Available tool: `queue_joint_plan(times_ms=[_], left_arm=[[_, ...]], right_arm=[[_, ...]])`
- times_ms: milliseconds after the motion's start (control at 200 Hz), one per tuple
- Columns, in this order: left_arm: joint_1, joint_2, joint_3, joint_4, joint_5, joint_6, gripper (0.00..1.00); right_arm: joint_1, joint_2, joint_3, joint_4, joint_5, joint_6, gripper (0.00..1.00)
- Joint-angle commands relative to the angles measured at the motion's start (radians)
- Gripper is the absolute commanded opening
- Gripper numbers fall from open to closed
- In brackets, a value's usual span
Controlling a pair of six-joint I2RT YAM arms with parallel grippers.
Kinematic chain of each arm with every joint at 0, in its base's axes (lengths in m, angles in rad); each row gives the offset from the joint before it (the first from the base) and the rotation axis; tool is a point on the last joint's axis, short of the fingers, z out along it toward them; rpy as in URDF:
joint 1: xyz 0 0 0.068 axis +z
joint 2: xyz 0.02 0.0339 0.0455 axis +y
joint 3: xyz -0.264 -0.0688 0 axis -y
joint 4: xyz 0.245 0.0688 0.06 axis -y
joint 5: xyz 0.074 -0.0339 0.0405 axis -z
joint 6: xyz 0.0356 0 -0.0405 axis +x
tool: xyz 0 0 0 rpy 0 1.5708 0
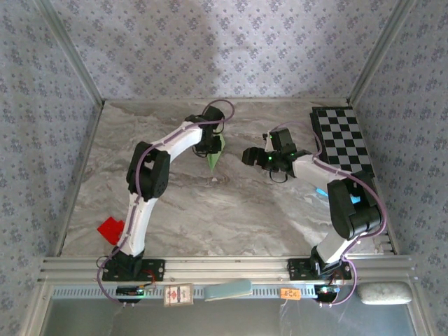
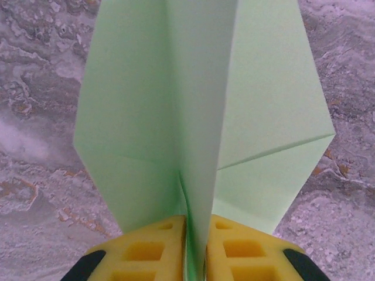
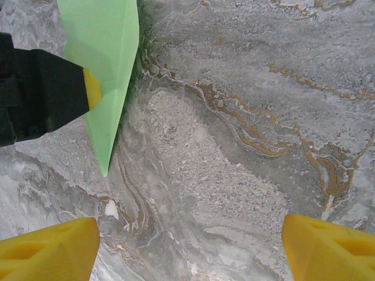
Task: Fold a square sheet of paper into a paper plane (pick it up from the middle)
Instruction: Move the paper plane to the top-center of the table.
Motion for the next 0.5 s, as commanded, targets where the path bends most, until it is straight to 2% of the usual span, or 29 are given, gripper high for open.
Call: queue_joint_plan(times_ms=[0, 195, 495], left_arm=[[0.003, 0.034, 0.036, -0.046, -0.018, 0.006, 0.16], [0.003, 0.057, 0.070, -0.053, -0.011, 0.002, 0.17], [-0.009, 0.096, 0.093, -0.073, -0.031, -0.005, 0.21]], right_arm=[[0.009, -0.026, 0.003, -0.007, 0.021, -0.021, 0.85], [0.012, -0.024, 0.006, -0.007, 0.025, -0.022, 0.92], [0.019, -0.006, 0.018, -0.013, 0.021, -0.021, 0.95]])
